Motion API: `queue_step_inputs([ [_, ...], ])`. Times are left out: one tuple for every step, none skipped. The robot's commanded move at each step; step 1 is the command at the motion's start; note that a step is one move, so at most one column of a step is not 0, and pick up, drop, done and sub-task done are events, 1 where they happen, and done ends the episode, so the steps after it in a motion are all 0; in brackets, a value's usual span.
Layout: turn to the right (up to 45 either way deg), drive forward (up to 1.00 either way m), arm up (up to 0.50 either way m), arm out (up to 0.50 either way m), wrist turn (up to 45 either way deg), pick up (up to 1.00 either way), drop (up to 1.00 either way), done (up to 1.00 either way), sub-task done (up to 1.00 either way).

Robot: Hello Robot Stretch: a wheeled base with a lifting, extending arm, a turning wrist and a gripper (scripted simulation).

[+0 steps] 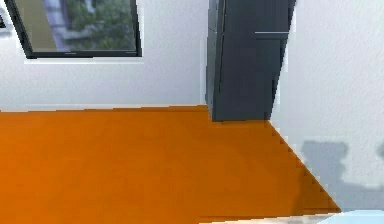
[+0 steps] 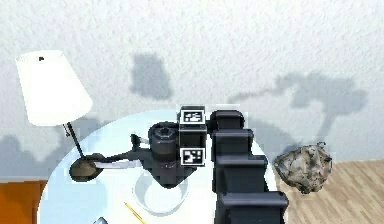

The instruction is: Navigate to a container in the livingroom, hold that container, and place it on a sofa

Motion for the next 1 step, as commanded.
queue_step_inputs([
  [0.0,0.00,0.00,0.00,27.0,0.00,0.00,0.00,0.00],
])
